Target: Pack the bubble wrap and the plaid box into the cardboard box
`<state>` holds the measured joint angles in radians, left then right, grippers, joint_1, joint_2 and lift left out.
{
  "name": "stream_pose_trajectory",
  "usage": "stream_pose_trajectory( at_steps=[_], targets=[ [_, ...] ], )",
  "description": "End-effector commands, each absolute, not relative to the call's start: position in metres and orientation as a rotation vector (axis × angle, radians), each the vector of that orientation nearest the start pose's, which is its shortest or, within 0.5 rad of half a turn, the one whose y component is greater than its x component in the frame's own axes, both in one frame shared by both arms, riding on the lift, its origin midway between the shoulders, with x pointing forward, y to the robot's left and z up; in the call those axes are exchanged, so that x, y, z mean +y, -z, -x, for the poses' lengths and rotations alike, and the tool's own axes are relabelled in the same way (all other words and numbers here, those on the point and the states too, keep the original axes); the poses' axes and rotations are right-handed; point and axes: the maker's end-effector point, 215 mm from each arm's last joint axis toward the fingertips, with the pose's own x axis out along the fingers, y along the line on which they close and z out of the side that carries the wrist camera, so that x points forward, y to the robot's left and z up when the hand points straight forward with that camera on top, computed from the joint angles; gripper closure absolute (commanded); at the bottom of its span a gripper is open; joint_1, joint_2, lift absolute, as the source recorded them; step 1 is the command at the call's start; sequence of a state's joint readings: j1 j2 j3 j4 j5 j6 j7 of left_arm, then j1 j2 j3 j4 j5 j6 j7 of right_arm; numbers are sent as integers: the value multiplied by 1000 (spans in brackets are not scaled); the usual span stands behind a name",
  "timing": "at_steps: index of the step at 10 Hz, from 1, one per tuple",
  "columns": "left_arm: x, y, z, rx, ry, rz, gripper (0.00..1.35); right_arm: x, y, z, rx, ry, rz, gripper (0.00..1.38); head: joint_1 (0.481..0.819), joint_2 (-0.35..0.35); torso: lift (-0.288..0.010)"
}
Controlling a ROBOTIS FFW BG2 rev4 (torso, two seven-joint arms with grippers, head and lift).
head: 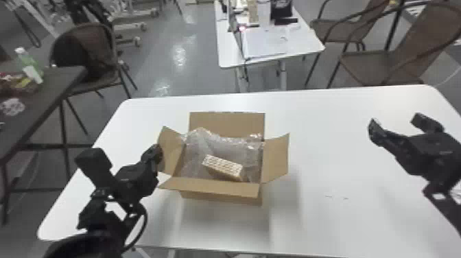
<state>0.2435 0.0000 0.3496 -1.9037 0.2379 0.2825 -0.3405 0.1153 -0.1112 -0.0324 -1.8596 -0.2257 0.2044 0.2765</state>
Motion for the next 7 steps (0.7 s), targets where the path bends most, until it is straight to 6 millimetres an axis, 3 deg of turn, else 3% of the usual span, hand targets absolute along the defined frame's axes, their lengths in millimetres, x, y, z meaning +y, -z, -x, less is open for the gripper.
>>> stream_pose_trajectory(
  at_steps=[1,2,4,7],
  targets=[
    [346,355,-500,115,31,211,1204,-235,314,-514,-58,-143,-48,252,695,155,-121],
    [349,356,-498,114,25,211,1204,-255,337,-493,-51,-53,-58,254,695,125,-121],
    [352,355,-498,114,21,210,1204,-270,369,-475,-14,4,-41,252,695,100,-121],
    [355,353,-500,111,7,196,1204,-269,380,-476,0,13,-58,252,695,95,-121]
  ],
)
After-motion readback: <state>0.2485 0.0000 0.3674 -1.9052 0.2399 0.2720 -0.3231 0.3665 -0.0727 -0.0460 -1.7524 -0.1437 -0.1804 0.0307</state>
